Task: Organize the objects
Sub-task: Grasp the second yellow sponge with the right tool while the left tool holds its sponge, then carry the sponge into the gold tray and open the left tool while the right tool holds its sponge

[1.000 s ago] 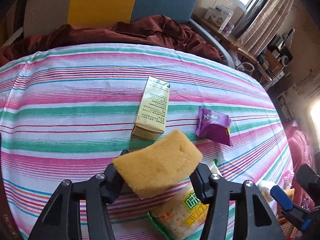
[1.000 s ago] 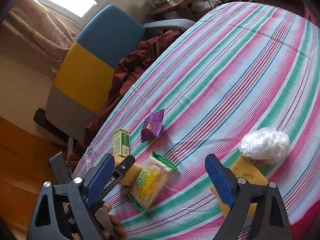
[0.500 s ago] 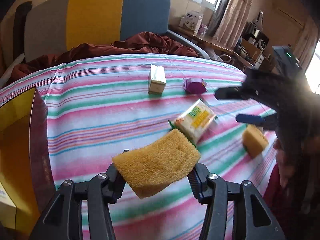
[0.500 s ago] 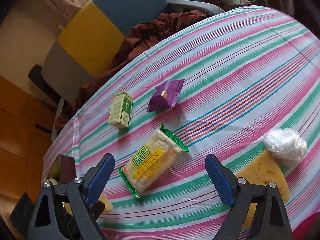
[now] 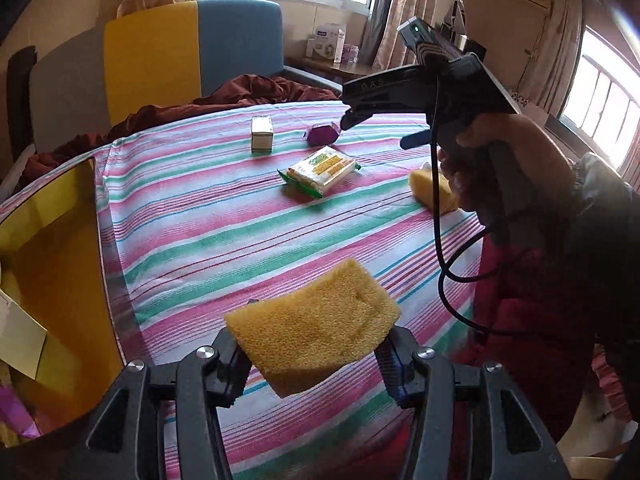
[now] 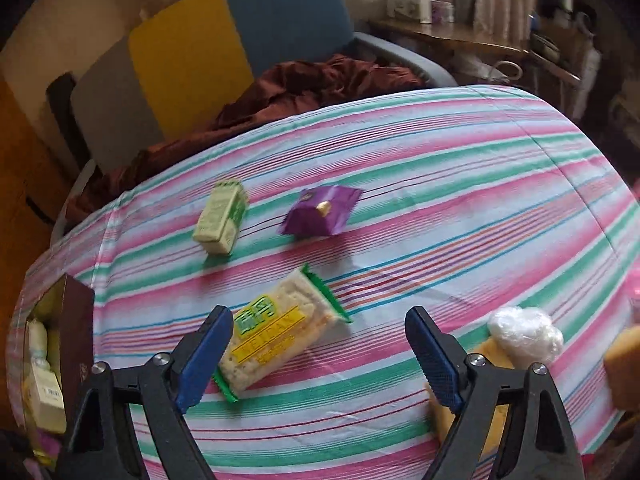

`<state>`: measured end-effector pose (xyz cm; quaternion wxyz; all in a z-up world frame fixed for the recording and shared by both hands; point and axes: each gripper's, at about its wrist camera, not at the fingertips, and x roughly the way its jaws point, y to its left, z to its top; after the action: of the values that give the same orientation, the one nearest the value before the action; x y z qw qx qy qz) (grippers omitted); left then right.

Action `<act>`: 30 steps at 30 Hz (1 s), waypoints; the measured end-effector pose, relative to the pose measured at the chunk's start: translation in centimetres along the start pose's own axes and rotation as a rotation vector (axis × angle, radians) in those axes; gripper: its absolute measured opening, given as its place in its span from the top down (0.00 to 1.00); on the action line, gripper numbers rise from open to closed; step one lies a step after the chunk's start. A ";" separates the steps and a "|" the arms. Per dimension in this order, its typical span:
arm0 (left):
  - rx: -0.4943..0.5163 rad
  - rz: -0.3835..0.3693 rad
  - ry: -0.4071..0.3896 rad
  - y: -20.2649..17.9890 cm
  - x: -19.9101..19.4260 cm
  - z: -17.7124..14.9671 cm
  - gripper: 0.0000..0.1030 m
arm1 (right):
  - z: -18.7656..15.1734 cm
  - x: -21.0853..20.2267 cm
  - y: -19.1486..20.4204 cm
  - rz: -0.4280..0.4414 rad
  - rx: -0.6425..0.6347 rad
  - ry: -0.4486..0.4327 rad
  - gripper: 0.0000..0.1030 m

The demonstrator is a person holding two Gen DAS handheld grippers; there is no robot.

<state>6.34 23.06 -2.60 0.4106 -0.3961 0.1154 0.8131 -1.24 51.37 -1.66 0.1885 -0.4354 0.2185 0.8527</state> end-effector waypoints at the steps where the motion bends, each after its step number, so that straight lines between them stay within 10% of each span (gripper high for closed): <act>1: 0.000 -0.005 -0.008 0.2 -0.6 0.1 0.48 | 0.2 -0.1 -1.1 0.016 0.053 0.007 0.15; 9: -0.044 -0.031 -0.096 2.4 -4.7 -0.4 0.48 | 0.3 -2.2 -6.0 0.049 0.240 0.129 0.17; 24: -0.154 -0.038 -0.133 5.1 -6.5 -2.1 0.48 | -1.9 0.9 -7.3 -0.126 0.105 0.384 0.07; 28: -0.174 -0.033 -0.136 5.7 -6.7 -2.3 0.48 | -2.3 1.0 -6.4 -0.256 0.033 0.367 0.47; 30: -0.182 -0.032 -0.135 5.9 -6.5 -2.4 0.48 | -2.3 0.3 -6.2 -0.188 0.031 0.343 0.49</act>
<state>5.46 14.29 -0.17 0.3926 -0.3780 0.0072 0.8384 3.29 55.33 -4.41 0.2341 -0.5899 0.2191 0.7411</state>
